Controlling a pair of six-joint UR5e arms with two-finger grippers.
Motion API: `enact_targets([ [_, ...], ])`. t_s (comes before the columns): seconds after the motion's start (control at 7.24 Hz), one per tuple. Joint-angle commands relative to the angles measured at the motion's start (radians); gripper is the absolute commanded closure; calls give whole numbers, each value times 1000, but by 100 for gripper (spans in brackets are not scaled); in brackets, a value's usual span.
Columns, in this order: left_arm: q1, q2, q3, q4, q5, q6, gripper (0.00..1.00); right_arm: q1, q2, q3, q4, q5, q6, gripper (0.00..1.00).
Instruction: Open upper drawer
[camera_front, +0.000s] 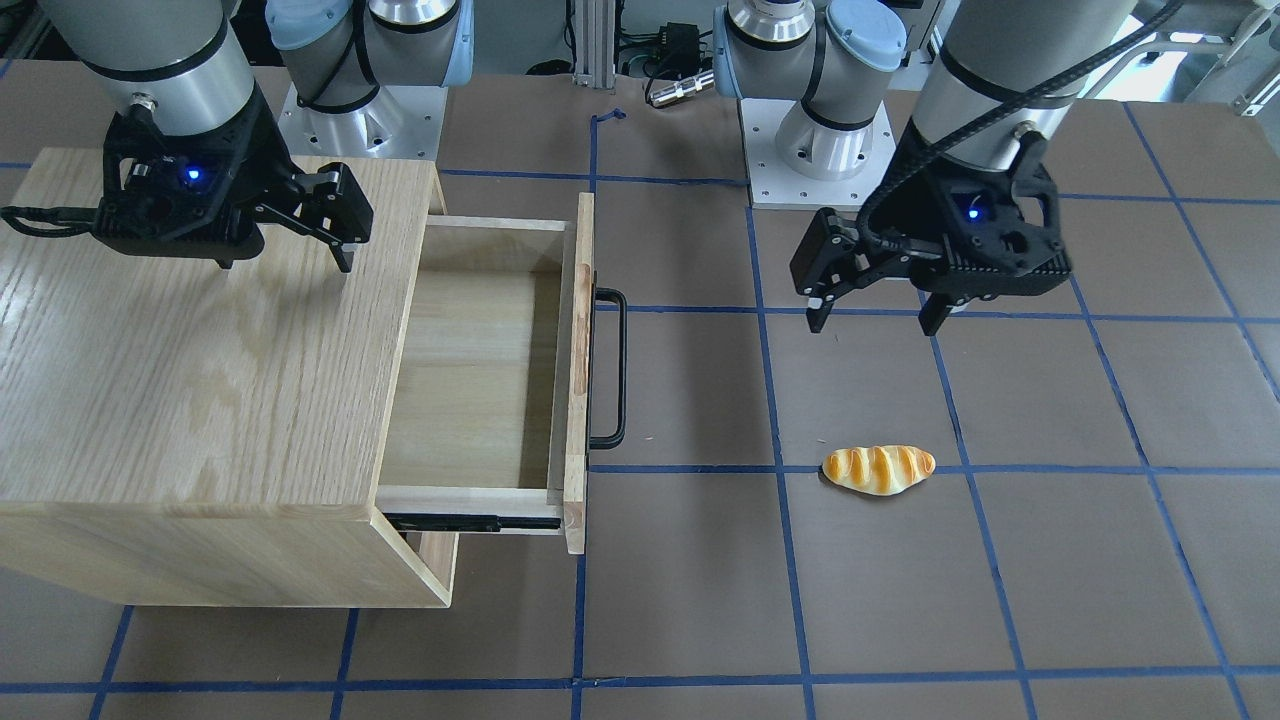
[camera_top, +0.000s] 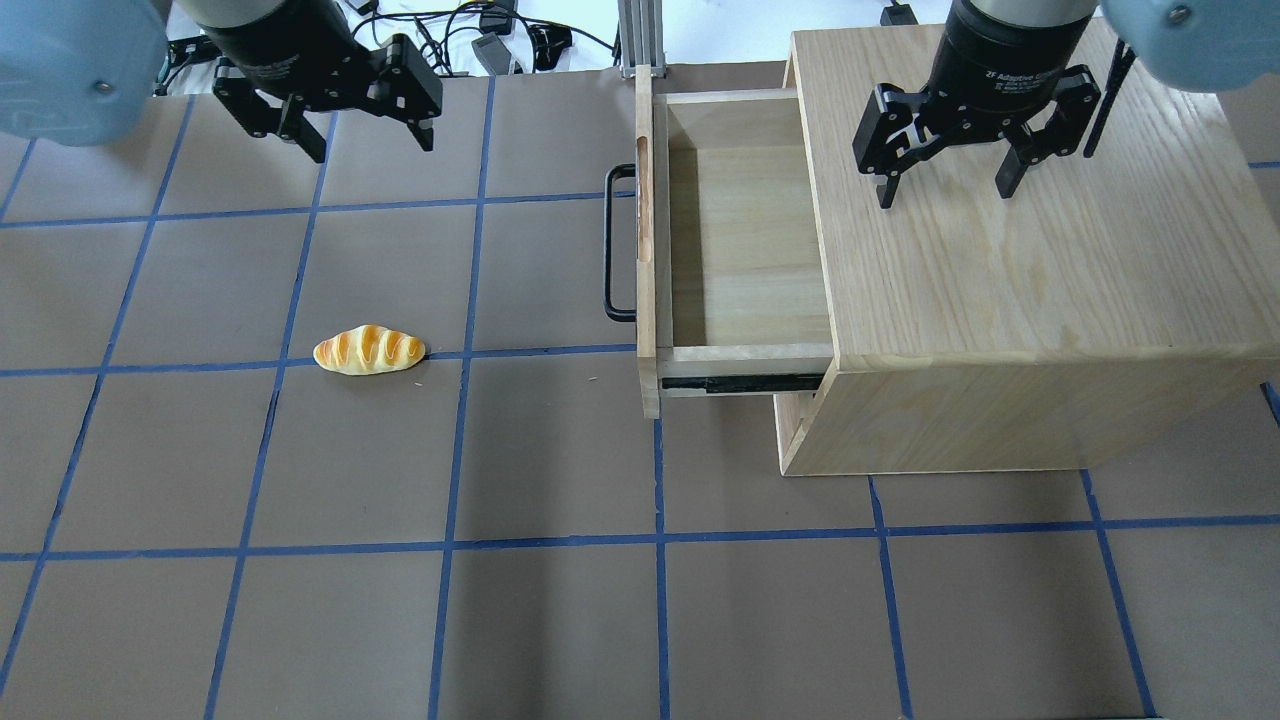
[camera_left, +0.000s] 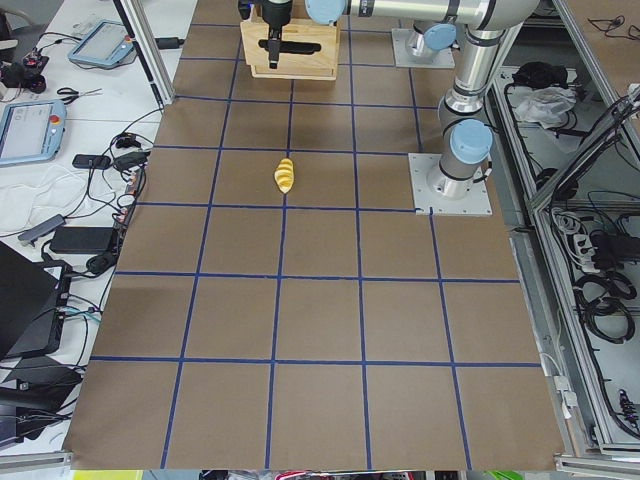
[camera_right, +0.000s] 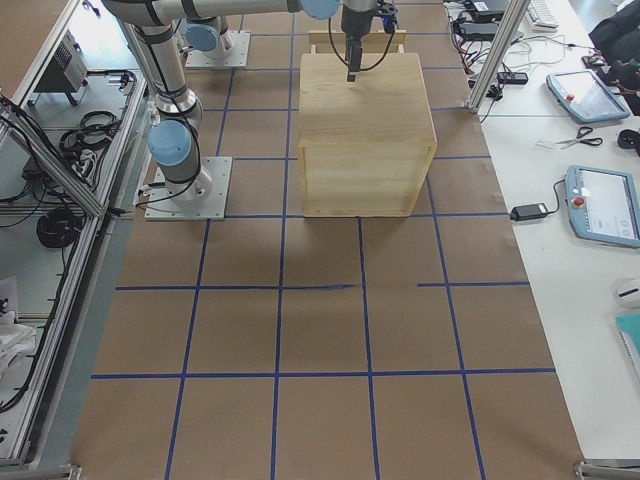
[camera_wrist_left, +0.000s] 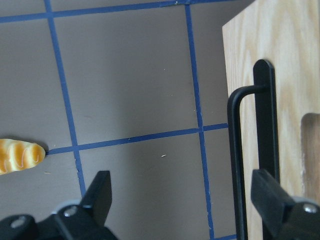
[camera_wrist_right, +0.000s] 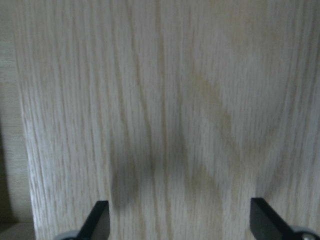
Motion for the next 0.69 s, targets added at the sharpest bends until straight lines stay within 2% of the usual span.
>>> enact_targets([
  [0.0,41,36,-35,-58,54,71,0,0,0,1,0,0,-1,0],
  [0.55,41,63,-62,-66,51,64,0,0,0,0,0,0,1,0],
])
